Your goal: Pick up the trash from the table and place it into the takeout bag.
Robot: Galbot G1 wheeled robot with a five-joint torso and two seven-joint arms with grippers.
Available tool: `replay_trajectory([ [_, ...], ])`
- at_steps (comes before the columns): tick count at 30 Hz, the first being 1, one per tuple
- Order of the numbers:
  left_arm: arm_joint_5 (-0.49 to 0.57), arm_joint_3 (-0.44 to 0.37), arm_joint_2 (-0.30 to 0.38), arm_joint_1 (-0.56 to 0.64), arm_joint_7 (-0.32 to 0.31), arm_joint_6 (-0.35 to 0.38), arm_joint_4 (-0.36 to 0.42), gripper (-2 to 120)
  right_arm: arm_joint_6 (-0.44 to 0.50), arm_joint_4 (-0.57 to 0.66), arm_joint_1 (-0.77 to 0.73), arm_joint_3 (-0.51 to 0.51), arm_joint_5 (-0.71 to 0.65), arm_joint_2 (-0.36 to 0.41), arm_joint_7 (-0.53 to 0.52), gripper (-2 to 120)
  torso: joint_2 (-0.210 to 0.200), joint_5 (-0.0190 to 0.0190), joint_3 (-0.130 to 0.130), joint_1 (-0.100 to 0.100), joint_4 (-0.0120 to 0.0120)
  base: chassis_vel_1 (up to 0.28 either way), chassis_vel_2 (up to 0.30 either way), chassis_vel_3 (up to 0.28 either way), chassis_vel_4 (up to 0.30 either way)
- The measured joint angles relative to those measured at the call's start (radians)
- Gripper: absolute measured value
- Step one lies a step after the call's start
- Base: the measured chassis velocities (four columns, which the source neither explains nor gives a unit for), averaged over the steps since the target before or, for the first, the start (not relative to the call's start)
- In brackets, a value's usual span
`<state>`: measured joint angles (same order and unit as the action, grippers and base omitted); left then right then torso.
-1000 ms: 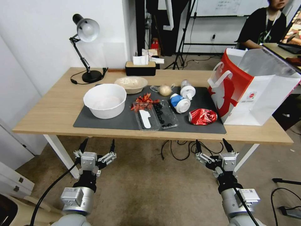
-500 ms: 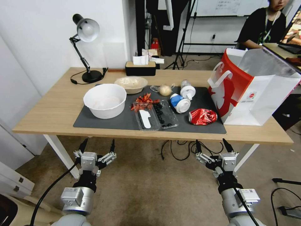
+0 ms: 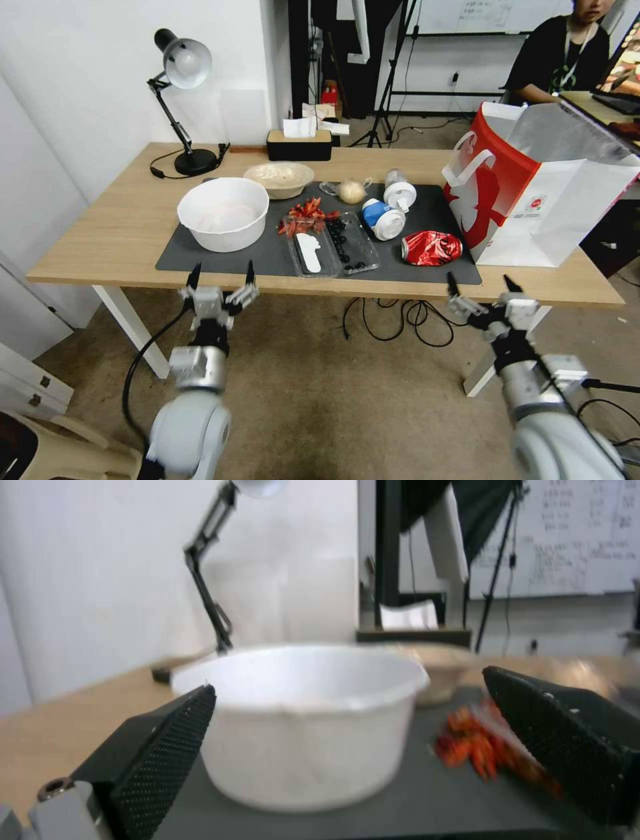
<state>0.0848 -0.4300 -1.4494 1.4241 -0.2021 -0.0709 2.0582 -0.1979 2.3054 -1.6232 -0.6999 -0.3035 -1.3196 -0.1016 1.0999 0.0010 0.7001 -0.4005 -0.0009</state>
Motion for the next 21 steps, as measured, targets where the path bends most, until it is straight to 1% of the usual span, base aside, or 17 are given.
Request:
replay_trajectory([
  [1,0.002,0.001,0.003,-0.002,-0.003,-0.001,0.0,100,-0.014,0.025,0.008,-0.021,-0.033,0.013,-0.006,100,0.0,-0.0005,0.0,0.0,0.0009,0.0,0.0,0.0,0.0],
  [2,0.003,0.001,0.006,-0.004,-0.006,-0.002,0.0,100,-0.031,0.052,0.014,-0.043,-0.064,0.025,-0.012,100,0.0,-0.0021,0.0,0.0,0.0011,0.0,0.0,0.0,0.0],
  [3,0.004,0.001,0.007,-0.004,-0.006,-0.002,0.0,100,-0.042,0.067,0.014,-0.046,-0.074,0.027,-0.013,100,0.0,-0.0008,0.0,0.0,0.0011,0.0,0.0,0.0,0.0],
  [9,0.007,0.004,0.008,0.0,-0.006,-0.003,0.001,100,-0.054,0.061,0.015,-0.047,-0.079,0.035,-0.013,100,0.0,-0.0008,0.0,0.0,0.0009,0.0,0.0,0.0,0.0],
  [12,0.008,0.008,0.01,0.0,-0.006,-0.003,-0.003,100,-0.057,0.033,0.014,-0.043,-0.08,0.069,-0.011,100,0.0,-0.0007,0.0,0.001,0.0008,0.0,0.0,0.0,0.0],
  [13,0.008,0.008,0.01,0.0,-0.006,-0.003,-0.003,100,-0.057,0.033,0.014,-0.043,-0.08,0.069,-0.011,100,0.0,-0.0007,0.0,0.001,0.0008,0.0,0.0,0.0,0.0],
  [16,0.009,0.011,0.015,0.002,-0.003,-0.003,-0.004,100,-0.061,0.005,0.021,-0.032,-0.086,0.15,0.003,100,0.0,-0.0006,0.0,0.0,0.0008,0.0,0.0,0.0,0.0],
  [17,0.009,0.011,0.015,0.002,-0.003,-0.003,-0.004,100,-0.061,0.005,0.021,-0.032,-0.086,0.15,0.003,100,0.0,-0.0006,0.0,0.0,0.0008,0.0,0.0,0.0,0.0],
  [20,0.009,0.013,0.021,0.008,-0.001,-0.003,-0.004,100,-0.071,-0.018,0.04,-0.017,-0.12,0.268,0.019,100,0.0,-0.0006,0.0,0.0,0.0008,0.0,0.0,0.0,0.0],
  [21,0.009,0.013,0.021,0.008,-0.001,-0.003,-0.004,100,-0.071,-0.018,0.04,-0.017,-0.12,0.268,0.019,100,0.0,-0.0006,0.0,0.0,0.0008,0.0,0.0,0.0,0.0],
])
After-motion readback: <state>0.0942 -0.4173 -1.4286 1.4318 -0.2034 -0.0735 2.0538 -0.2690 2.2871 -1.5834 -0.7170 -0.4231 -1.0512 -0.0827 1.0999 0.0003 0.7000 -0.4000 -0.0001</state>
